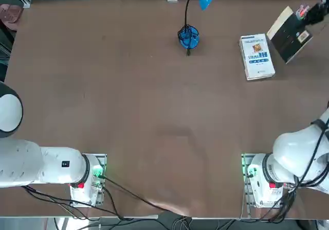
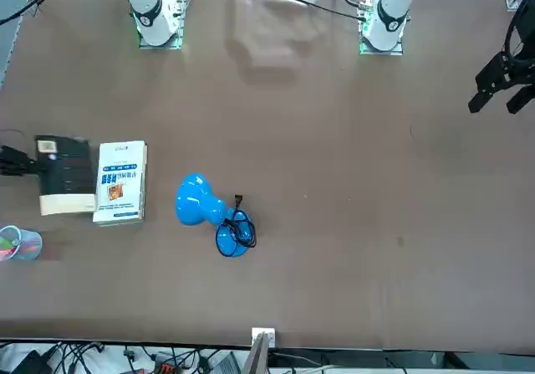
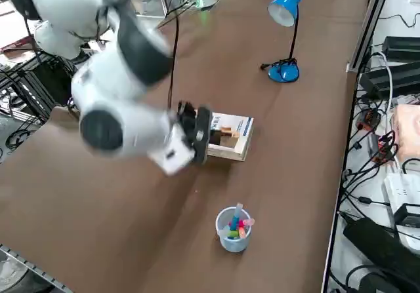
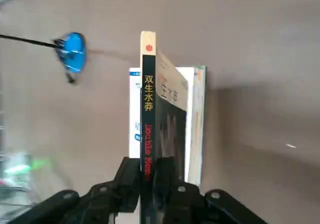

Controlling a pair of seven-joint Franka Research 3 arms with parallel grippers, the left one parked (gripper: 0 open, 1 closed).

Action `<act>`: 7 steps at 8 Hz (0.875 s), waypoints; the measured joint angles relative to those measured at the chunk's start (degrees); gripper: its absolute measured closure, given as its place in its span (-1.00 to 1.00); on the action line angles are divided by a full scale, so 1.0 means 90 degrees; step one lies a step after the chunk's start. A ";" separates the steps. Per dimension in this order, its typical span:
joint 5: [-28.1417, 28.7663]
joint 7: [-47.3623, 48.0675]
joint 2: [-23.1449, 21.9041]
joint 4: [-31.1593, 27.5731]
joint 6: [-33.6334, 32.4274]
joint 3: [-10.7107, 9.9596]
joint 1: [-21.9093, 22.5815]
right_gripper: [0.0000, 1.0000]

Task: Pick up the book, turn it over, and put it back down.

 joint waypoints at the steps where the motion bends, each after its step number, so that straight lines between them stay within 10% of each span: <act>1: -0.1119 0.0538 -0.0558 -0.0042 0.0399 0.0013 0.0608 0.75; 7: -0.6765 0.5223 -0.2524 -0.3219 0.2619 0.0067 0.4177 0.75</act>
